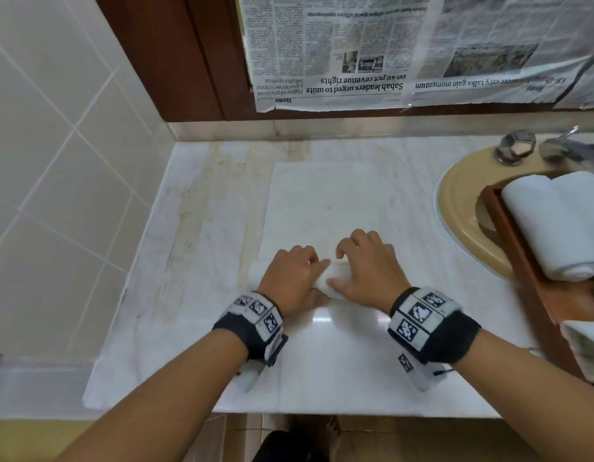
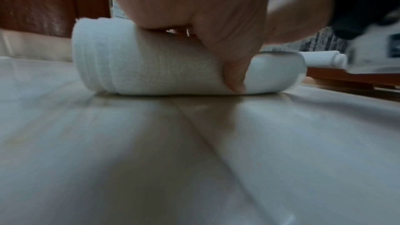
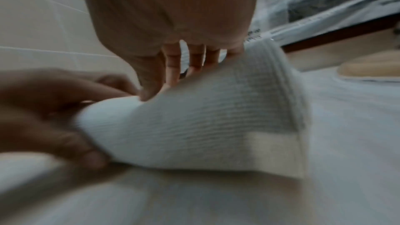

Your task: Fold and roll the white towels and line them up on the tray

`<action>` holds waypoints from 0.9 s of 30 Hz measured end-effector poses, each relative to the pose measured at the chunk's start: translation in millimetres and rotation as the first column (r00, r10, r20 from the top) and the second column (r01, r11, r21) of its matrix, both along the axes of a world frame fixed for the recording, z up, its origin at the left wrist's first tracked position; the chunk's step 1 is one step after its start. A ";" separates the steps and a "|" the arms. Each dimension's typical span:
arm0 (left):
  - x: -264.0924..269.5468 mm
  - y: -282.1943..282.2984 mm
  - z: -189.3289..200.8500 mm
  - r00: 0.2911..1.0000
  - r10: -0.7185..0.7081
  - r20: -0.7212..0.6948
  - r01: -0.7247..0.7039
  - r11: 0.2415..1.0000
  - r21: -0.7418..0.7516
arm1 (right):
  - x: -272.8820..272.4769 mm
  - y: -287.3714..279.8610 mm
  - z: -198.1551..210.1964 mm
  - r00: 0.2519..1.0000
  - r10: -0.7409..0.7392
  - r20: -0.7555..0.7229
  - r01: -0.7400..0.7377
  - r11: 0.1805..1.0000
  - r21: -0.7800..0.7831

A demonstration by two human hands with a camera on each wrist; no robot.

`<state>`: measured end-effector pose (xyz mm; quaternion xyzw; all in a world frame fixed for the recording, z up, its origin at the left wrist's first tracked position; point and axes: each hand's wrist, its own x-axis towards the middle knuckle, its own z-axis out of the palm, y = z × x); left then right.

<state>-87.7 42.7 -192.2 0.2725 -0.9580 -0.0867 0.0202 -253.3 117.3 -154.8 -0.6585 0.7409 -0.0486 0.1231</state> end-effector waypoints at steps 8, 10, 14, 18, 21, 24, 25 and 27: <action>-22.8 -63.6 18.5 0.991 0.098 -0.092 -0.080 0.980 0.183 | -24.8 -43.3 -7.9 0.998 0.001 0.061 -0.014 0.977 0.212; -13.2 -58.5 7.7 0.986 0.016 -0.168 -0.016 1.000 0.004 | -38.3 -66.8 2.1 0.951 -0.153 0.269 0.057 0.941 0.334; -10.1 -70.8 -11.7 0.994 -0.065 -0.087 0.050 0.986 -0.156 | -37.5 -85.4 3.2 0.970 -0.194 0.145 0.167 0.970 0.177; -35.9 -114.6 13.6 0.997 -0.071 -0.002 0.070 0.987 0.143 | -19.9 -75.7 -5.8 0.992 -0.058 -0.113 0.064 0.996 0.054; -53.5 -148.5 32.5 0.989 0.008 0.148 -0.080 0.870 0.487 | -24.3 -85.4 -15.2 0.968 0.011 -0.252 -0.016 1.000 -0.019; -59.4 -162.5 33.1 0.993 0.083 0.085 -0.114 0.878 0.464 | -43.9 -113.8 -3.5 0.999 -0.014 -0.042 0.018 0.994 0.107; -58.3 -161.5 29.5 0.995 0.093 0.025 -0.096 0.930 0.356 | -53.7 -126.6 0.6 0.993 -0.079 0.091 0.060 0.980 0.192; -52.9 -153.8 20.7 0.995 0.048 -0.085 -0.038 0.993 0.112 | -72.9 -154.5 6.7 0.939 -0.195 0.282 0.097 0.939 0.329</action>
